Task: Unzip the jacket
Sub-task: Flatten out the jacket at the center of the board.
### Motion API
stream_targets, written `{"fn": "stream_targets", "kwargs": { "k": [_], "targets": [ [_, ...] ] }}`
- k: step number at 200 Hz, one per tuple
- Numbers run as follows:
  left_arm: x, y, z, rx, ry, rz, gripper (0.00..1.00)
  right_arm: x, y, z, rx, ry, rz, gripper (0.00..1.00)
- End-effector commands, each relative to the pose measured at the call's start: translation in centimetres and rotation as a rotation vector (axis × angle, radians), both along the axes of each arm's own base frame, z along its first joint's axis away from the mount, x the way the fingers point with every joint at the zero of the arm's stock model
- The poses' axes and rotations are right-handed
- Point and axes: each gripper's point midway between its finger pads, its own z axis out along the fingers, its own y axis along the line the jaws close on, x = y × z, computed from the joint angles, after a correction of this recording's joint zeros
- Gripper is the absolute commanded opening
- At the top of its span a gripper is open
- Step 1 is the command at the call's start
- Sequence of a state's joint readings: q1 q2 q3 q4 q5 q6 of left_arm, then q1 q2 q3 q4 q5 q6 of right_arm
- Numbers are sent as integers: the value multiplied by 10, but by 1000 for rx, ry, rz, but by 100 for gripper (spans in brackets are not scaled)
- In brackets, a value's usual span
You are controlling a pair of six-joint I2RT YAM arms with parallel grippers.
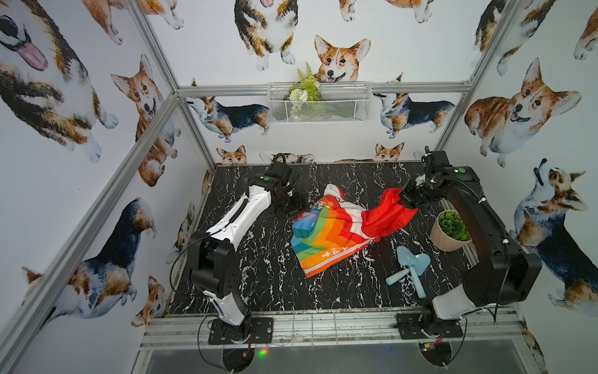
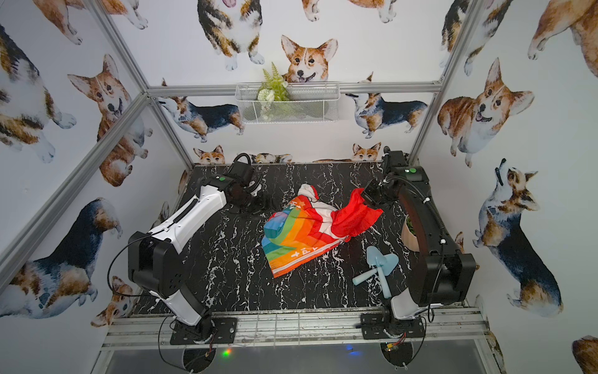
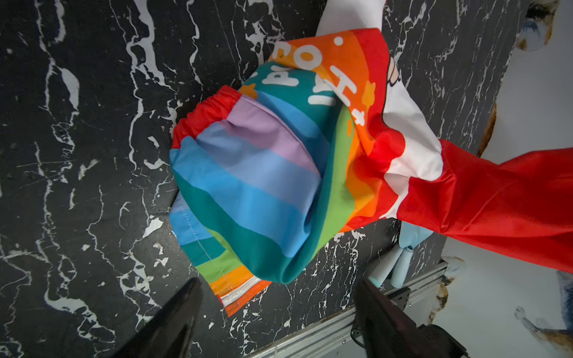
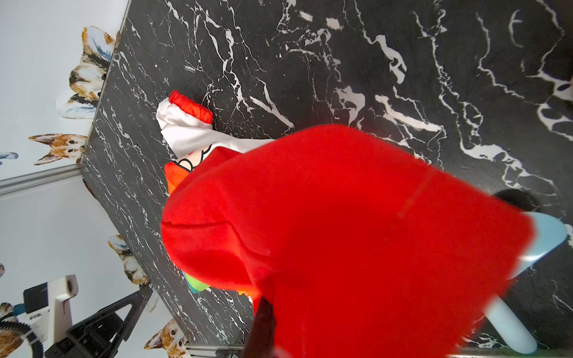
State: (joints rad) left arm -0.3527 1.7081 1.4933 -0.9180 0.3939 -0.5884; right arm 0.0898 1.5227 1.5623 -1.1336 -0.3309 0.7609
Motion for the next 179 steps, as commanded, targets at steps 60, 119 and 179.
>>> {"fn": "stream_targets", "kwargs": {
  "k": [60, 119, 179],
  "targets": [
    [67, 11, -43, 15, 20, -2, 56, -12, 8, -2, 37, 48, 56, 0],
    [84, 8, -77, 73, 68, -33, 53, -16, 9, -2, 38, 61, 80, 0],
    [65, -16, -106, 129, 128, -113, 55, -18, 10, -3, 41, 70, 92, 0]
  ]
}}
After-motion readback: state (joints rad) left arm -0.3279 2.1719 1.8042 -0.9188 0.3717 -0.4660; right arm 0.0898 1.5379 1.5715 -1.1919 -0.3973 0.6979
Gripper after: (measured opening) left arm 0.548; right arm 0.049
